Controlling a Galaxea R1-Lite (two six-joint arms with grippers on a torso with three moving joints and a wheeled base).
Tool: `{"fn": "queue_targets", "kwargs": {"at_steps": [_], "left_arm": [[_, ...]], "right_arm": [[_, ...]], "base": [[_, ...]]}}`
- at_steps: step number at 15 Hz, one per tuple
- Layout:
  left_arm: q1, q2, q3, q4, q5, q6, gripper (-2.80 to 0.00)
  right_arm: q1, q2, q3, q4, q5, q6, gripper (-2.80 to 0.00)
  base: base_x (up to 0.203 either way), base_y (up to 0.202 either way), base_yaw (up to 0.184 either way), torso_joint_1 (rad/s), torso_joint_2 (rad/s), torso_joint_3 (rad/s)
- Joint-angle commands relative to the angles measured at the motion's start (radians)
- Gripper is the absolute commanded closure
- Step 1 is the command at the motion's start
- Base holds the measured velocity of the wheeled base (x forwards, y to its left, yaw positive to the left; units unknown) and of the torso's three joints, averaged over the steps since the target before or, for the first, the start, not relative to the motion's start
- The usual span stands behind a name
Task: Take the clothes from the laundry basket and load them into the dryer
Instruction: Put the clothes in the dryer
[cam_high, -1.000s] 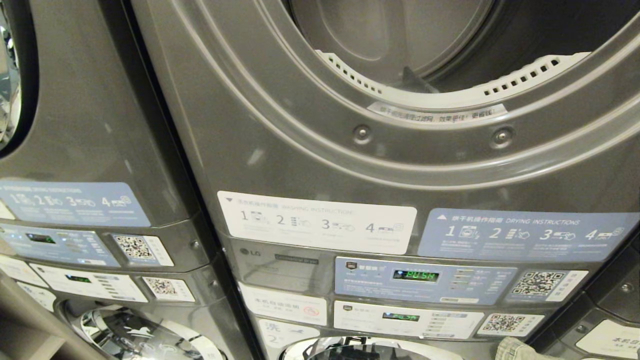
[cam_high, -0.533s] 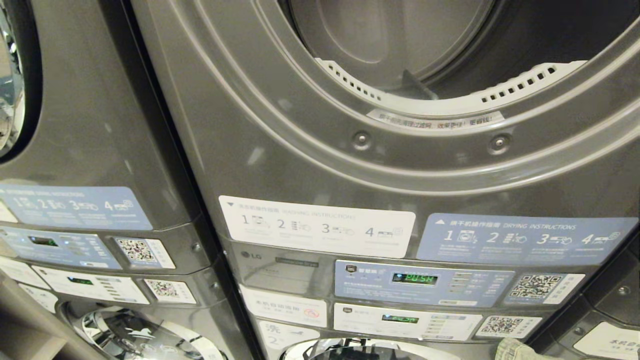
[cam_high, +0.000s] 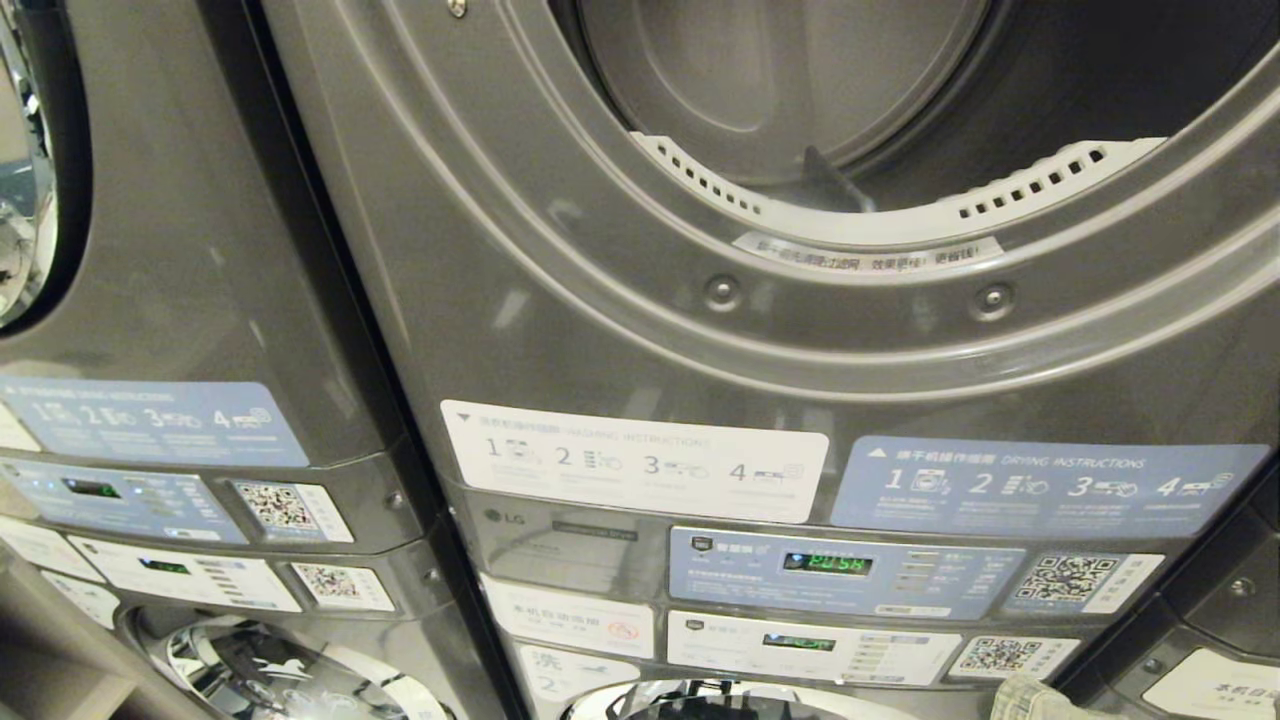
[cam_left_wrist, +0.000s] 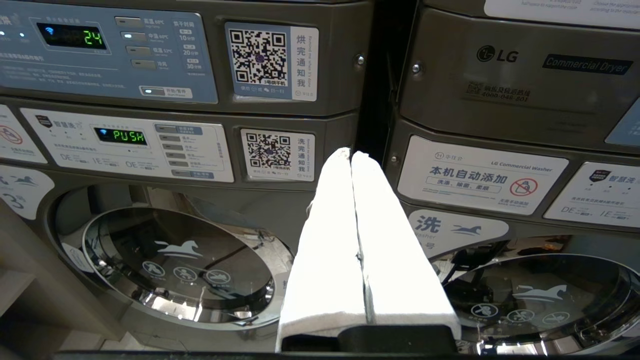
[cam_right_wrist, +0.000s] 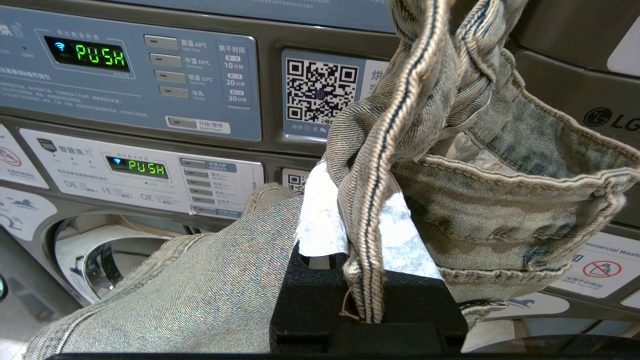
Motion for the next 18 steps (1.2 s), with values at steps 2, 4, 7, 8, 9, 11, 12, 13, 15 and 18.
{"fn": "queue_targets", "kwargs": {"at_steps": [2, 4, 7, 8, 9, 11, 12, 13, 15, 18], "left_arm": [[0.0, -0.002, 0.001, -0.001, 0.0, 0.0, 0.0], [0.0, -0.002, 0.002, -0.001, 0.0, 0.0, 0.0], [0.0, -0.002, 0.0, -0.001, 0.0, 0.001, 0.0], [0.0, -0.002, 0.001, -0.001, 0.0, 0.001, 0.0], [0.0, -0.002, 0.001, -0.001, 0.0, 0.001, 0.0], [0.0, -0.002, 0.002, -0.001, 0.0, 0.001, 0.0], [0.0, -0.002, 0.001, -0.001, 0.0, 0.001, 0.0], [0.0, -0.002, 0.001, -0.001, 0.0, 0.001, 0.0], [0.0, -0.002, 0.002, -0.001, 0.0, 0.001, 0.0], [0.0, -0.002, 0.002, -0.001, 0.0, 0.001, 0.0]], "right_arm": [[0.0, -0.001, 0.0, 0.0, 0.001, -0.001, 0.0], [0.0, -0.001, 0.0, 0.0, -0.001, -0.004, 0.0], [0.0, -0.001, 0.0, 0.0, 0.002, -0.016, 0.0], [0.0, -0.001, 0.0, 0.001, 0.004, -0.031, 0.0], [0.0, -0.001, 0.0, 0.001, 0.006, -0.069, 0.0], [0.0, 0.001, -0.053, -0.004, 0.07, -0.12, 0.0], [0.0, 0.014, -0.132, 0.0, 0.115, -0.125, 0.0], [0.0, 0.054, -0.227, 0.003, 0.178, -0.127, 0.0], [0.0, 0.213, -0.391, 0.003, 0.285, -0.128, 0.0], [0.002, 0.489, -0.611, -0.031, 0.495, -0.131, 0.0]], "base": [[0.0, 0.0, 0.0, 0.067, -0.13, -0.063], [0.0, 0.0, 0.0, 0.023, -0.05, -0.02], [0.0, 0.0, 0.0, 0.0, 0.0, 0.0], [0.0, 0.0, 0.0, 0.0, 0.0, 0.0], [0.0, 0.0, 0.0, 0.0, 0.0, 0.0], [0.0, 0.0, 0.0, 0.0, 0.0, 0.0], [0.0, 0.0, 0.0, 0.0, 0.0, 0.0], [0.0, 0.0, 0.0, 0.0, 0.0, 0.0], [0.0, 0.0, 0.0, 0.0, 0.0, 0.0], [0.0, 0.0, 0.0, 0.0, 0.0, 0.0]]}}
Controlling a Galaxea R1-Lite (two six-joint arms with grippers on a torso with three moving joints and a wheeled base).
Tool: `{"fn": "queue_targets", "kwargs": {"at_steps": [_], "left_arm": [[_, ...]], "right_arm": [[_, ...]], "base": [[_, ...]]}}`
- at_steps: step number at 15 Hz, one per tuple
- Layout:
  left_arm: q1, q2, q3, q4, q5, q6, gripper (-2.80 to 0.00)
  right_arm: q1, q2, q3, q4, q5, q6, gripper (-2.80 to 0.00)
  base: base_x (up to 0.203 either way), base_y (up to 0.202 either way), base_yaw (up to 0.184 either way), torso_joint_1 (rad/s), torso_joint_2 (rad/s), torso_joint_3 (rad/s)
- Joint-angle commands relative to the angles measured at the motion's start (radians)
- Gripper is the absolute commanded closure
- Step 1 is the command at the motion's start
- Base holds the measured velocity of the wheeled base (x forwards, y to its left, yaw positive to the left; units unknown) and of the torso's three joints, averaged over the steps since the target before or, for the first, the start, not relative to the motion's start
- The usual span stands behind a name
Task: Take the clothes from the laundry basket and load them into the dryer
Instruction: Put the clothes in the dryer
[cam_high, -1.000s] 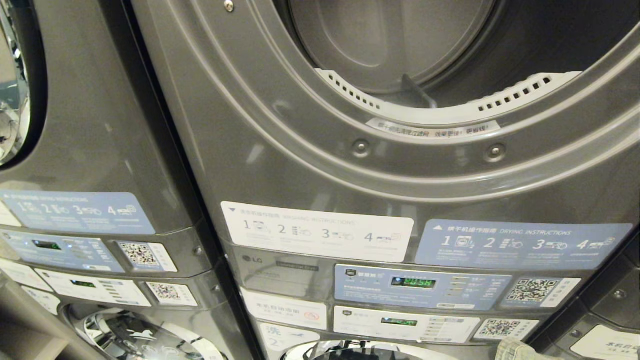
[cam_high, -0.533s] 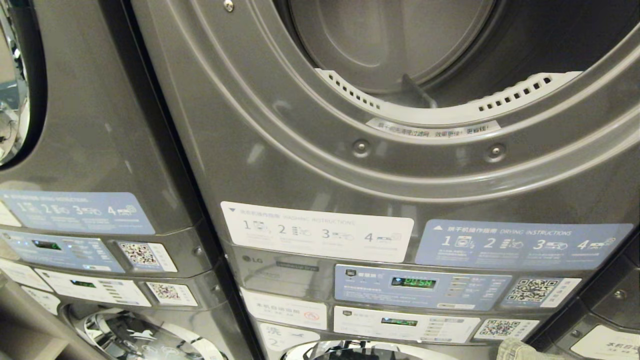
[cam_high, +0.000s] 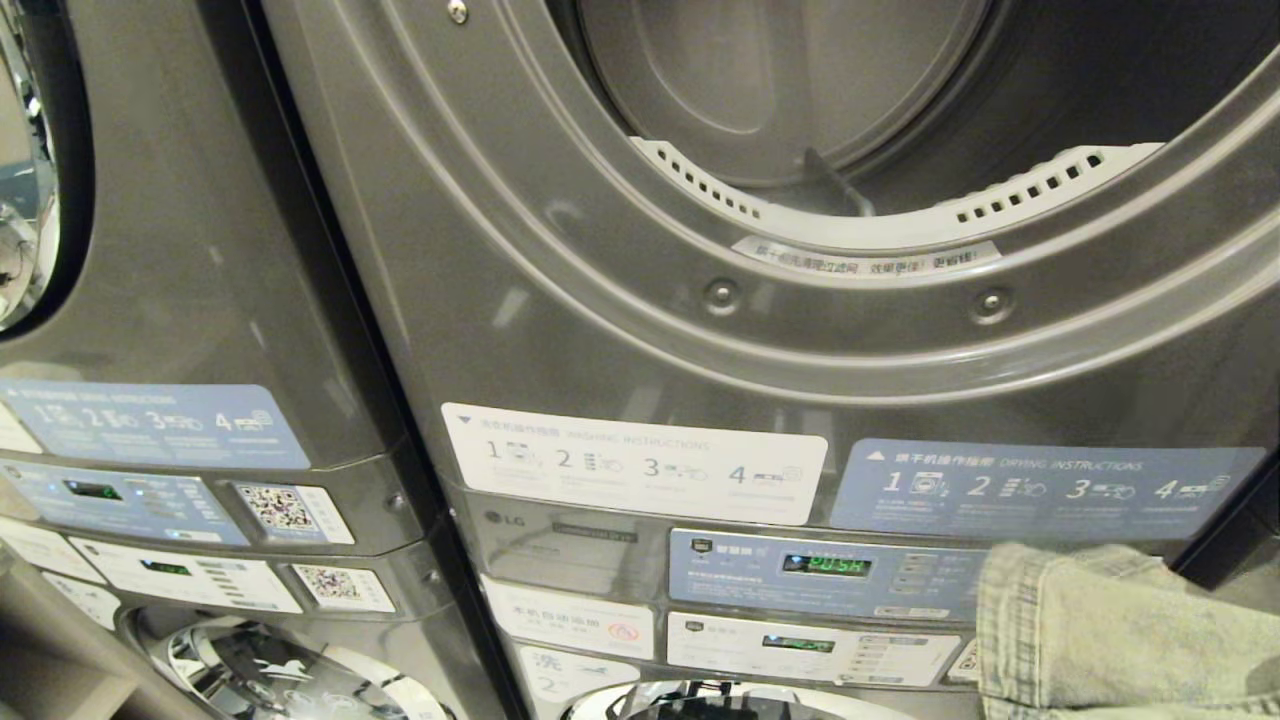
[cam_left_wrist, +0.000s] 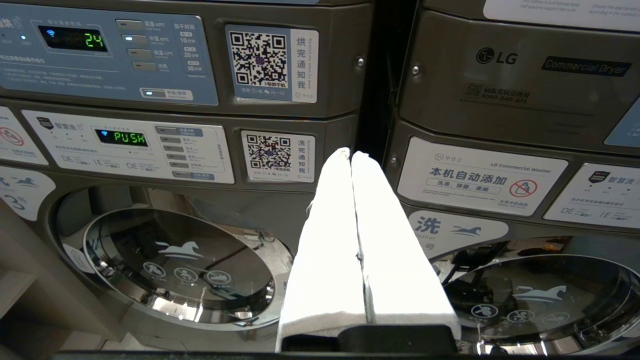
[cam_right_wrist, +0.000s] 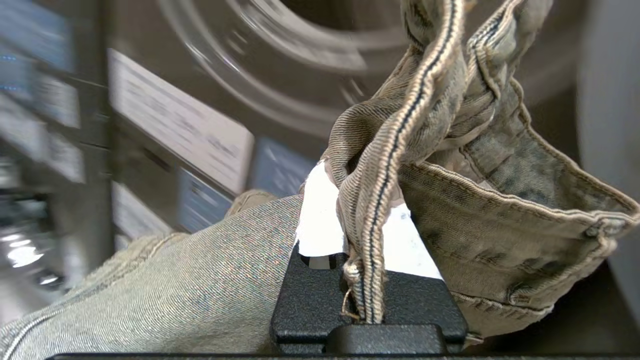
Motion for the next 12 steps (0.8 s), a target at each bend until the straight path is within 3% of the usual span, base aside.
{"fn": "queue_targets", "kwargs": {"at_steps": [1, 4, 7, 10, 12], "left_arm": [[0.0, -0.002, 0.0, -0.001, 0.001, 0.0, 0.0], [0.0, -0.002, 0.001, -0.001, 0.001, 0.0, 0.0], [0.0, -0.002, 0.002, -0.001, 0.001, 0.0, 0.0], [0.0, -0.002, 0.002, -0.001, 0.001, 0.0, 0.0], [0.0, -0.002, 0.0, -0.001, 0.001, 0.0, 0.0]], "right_arm": [[0.002, 0.22, -0.092, -0.016, 0.106, -0.004, 0.0], [0.014, 0.44, -0.214, -0.091, 0.228, -0.011, 0.0], [0.083, 0.666, -0.392, -0.18, 0.241, -0.012, 0.0], [0.262, 0.861, -0.664, -0.23, 0.134, -0.009, 0.0], [0.438, 0.977, -0.827, -0.242, -0.016, -0.011, 0.0]], "base": [[0.0, 0.0, 0.0, 0.0, 0.0, 0.0], [0.0, 0.0, 0.0, 0.0, 0.0, 0.0], [0.0, 0.0, 0.0, 0.0, 0.0, 0.0], [0.0, 0.0, 0.0, 0.0, 0.0, 0.0], [0.0, 0.0, 0.0, 0.0, 0.0, 0.0]]}}
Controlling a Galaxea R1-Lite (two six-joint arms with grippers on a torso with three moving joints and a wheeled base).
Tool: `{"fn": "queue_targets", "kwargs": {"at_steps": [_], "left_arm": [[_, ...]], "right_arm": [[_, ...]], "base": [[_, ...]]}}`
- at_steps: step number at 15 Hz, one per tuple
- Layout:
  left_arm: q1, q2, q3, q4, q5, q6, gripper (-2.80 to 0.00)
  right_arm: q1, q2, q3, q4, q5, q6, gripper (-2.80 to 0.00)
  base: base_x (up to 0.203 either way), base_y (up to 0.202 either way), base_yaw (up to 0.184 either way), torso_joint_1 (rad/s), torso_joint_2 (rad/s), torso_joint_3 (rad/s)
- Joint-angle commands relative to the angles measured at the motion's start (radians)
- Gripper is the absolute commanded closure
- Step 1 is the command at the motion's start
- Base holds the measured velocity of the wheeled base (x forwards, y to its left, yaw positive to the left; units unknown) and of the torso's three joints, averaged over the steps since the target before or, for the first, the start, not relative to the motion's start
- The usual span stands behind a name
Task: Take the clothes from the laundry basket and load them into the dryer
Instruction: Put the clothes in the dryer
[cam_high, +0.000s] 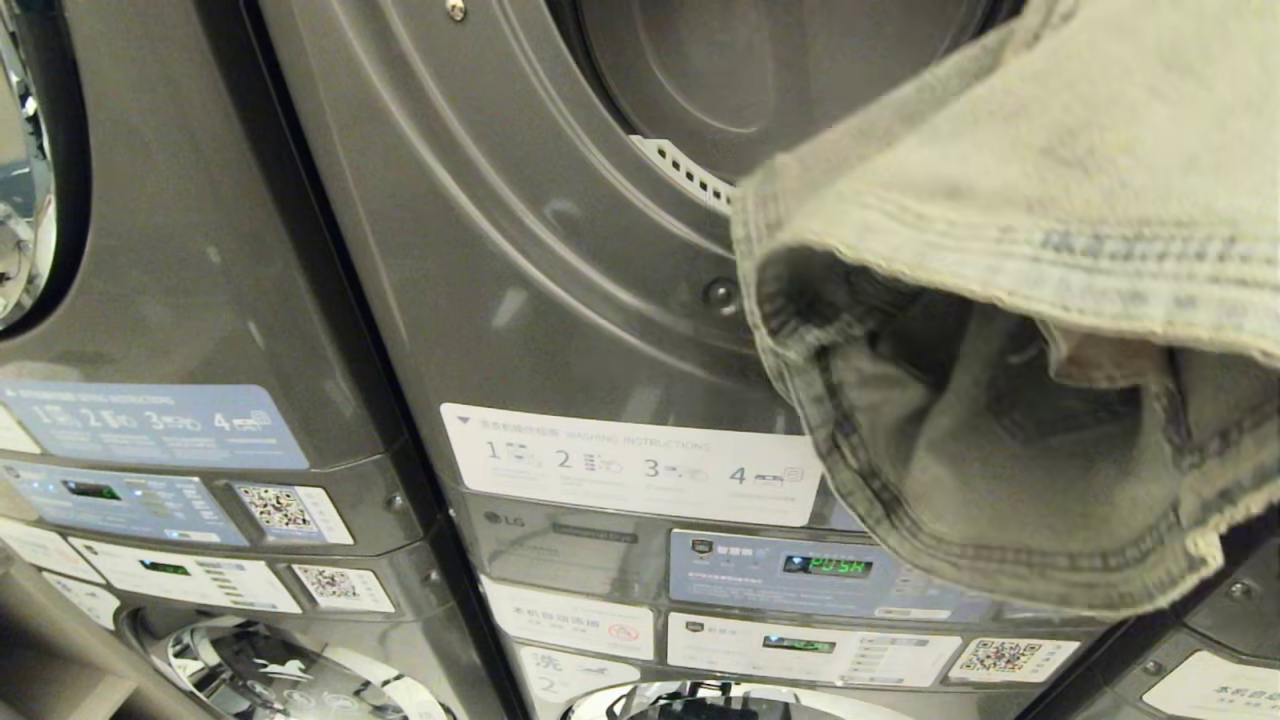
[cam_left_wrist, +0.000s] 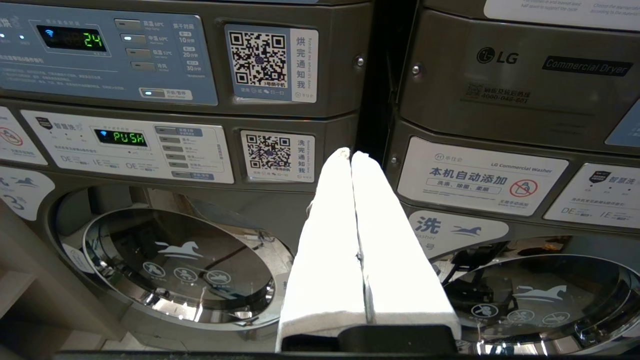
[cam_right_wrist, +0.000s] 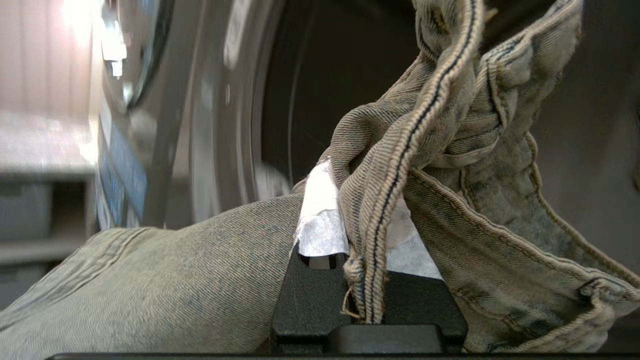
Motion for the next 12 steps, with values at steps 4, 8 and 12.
{"fn": "queue_targets", "kwargs": {"at_steps": [4, 8, 12], "left_arm": [[0.0, -0.002, 0.002, -0.001, 0.0, 0.0, 0.0], [0.0, -0.002, 0.002, -0.001, 0.0, 0.0, 0.0], [0.0, -0.002, 0.001, -0.001, 0.0, 0.0, 0.0]], "right_arm": [[0.209, 0.338, -0.326, -0.085, -0.351, -0.025, 0.0], [0.194, 0.555, -0.605, -0.273, -0.607, -0.072, 0.0], [0.155, 0.64, -0.625, -0.293, -0.652, -0.087, 0.0]], "base": [[0.0, 0.0, 0.0, 0.0, 0.0, 0.0], [0.0, 0.0, 0.0, 0.0, 0.0, 0.0], [0.0, 0.0, 0.0, 0.0, 0.0, 0.0]]}}
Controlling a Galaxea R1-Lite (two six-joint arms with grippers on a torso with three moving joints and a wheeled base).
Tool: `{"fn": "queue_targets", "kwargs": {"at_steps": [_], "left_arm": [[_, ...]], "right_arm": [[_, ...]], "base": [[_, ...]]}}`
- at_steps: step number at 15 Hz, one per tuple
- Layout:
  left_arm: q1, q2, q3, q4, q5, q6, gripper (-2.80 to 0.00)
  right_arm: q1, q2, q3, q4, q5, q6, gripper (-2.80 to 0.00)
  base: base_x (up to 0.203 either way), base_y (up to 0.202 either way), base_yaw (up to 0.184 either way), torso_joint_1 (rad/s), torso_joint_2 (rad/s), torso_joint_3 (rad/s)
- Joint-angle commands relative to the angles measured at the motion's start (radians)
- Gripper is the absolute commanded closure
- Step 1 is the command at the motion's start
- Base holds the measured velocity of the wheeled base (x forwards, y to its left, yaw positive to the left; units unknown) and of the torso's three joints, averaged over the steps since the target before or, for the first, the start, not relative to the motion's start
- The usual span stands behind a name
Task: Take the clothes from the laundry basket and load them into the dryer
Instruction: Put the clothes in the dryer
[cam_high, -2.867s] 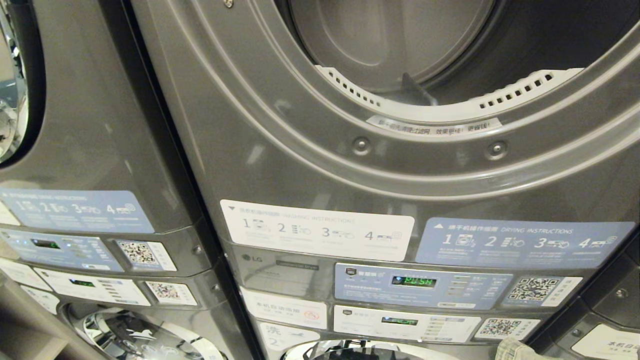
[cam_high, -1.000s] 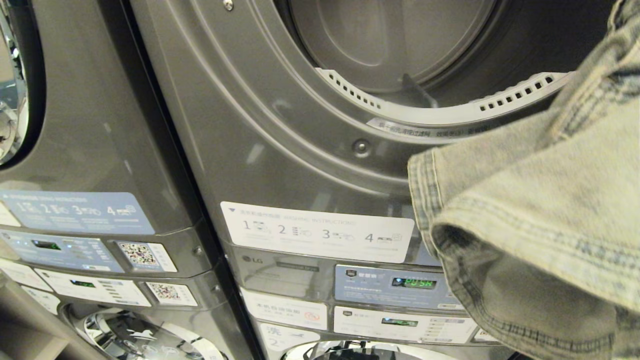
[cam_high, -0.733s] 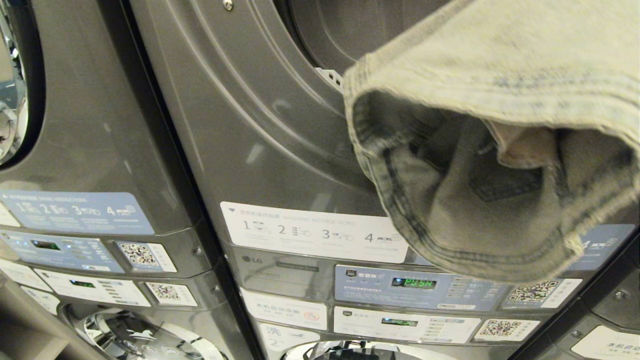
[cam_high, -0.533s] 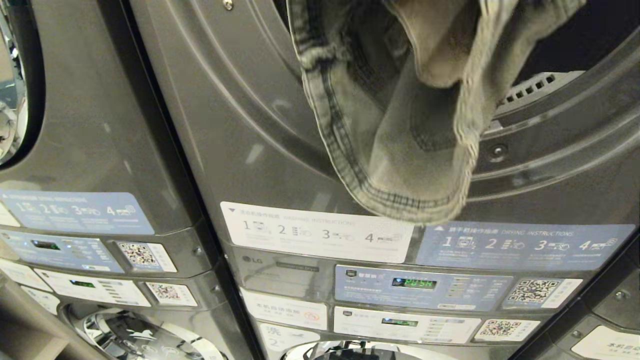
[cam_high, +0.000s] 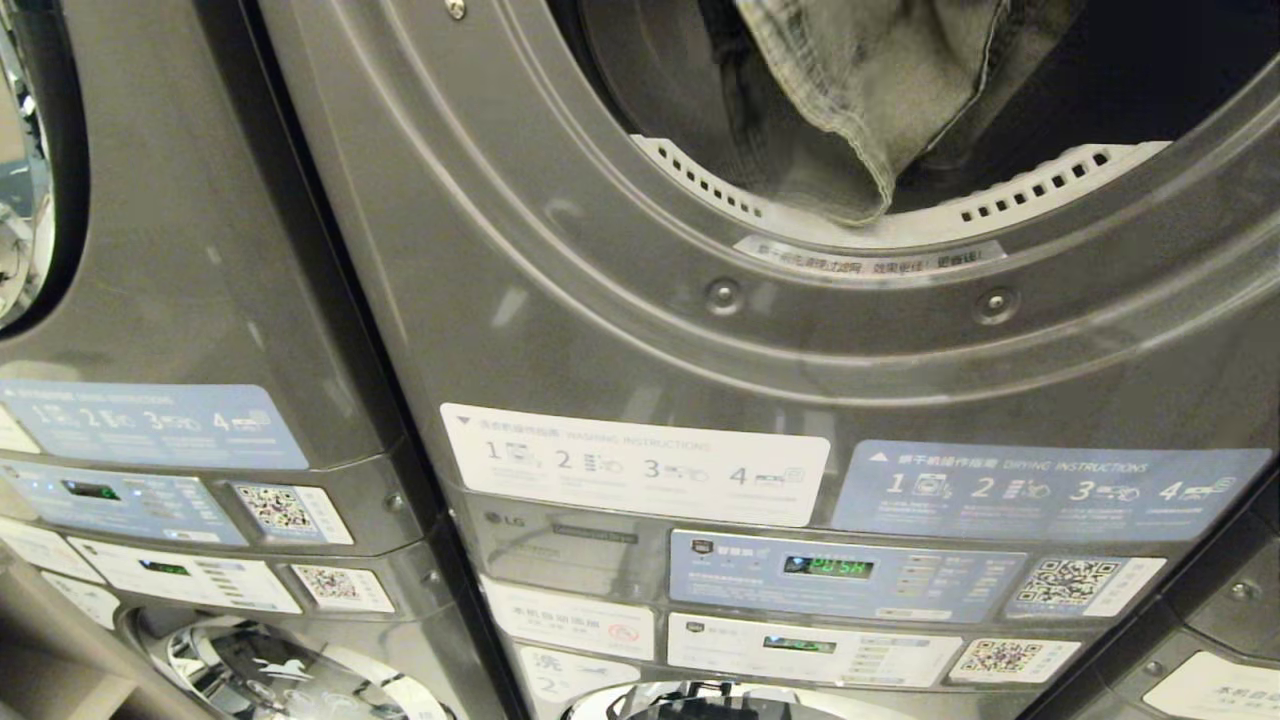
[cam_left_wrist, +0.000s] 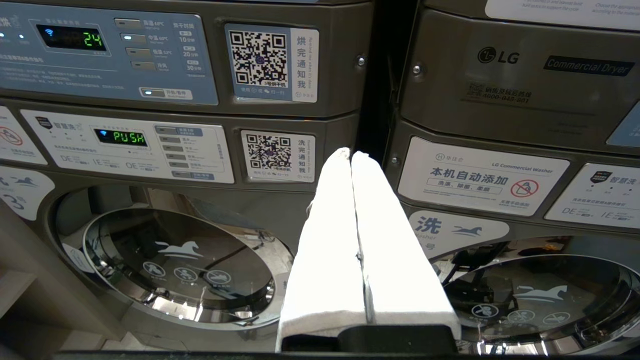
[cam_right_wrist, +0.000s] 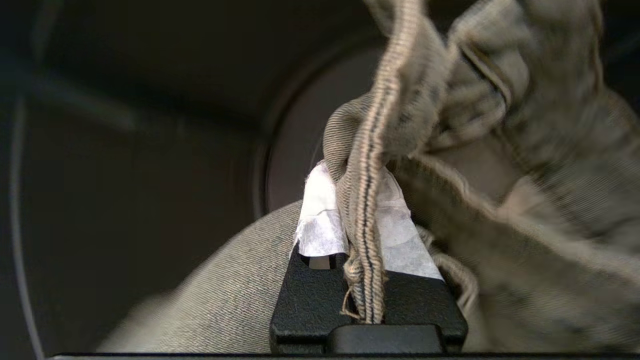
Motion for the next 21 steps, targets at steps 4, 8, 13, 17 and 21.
{"fn": "queue_targets", "kwargs": {"at_steps": [4, 8, 13, 17, 21], "left_arm": [[0.0, -0.002, 0.002, -0.001, 0.0, 0.0, 0.0], [0.0, -0.002, 0.001, -0.001, 0.0, 0.0, 0.0], [0.0, -0.002, 0.002, -0.001, 0.0, 0.0, 0.0], [0.0, -0.002, 0.002, -0.001, 0.0, 0.0, 0.0], [0.0, -0.002, 0.002, -0.001, 0.0, 0.0, 0.0]], "right_arm": [[-0.03, 0.11, -0.005, 0.011, 0.007, 0.003, 0.0], [-0.052, 0.095, -0.004, 0.139, 0.012, 0.02, 0.0], [-0.058, -0.001, -0.013, 0.521, 0.099, 0.039, 0.0], [-0.063, 0.006, -0.01, 0.546, 0.101, 0.038, -2.8], [-0.063, 0.004, -0.01, 0.55, 0.102, 0.039, -2.8]], "base": [[0.0, 0.0, 0.0, 0.0, 0.0, 0.0], [0.0, 0.0, 0.0, 0.0, 0.0, 0.0], [0.0, 0.0, 0.0, 0.0, 0.0, 0.0], [0.0, 0.0, 0.0, 0.0, 0.0, 0.0], [0.0, 0.0, 0.0, 0.0, 0.0, 0.0]]}}
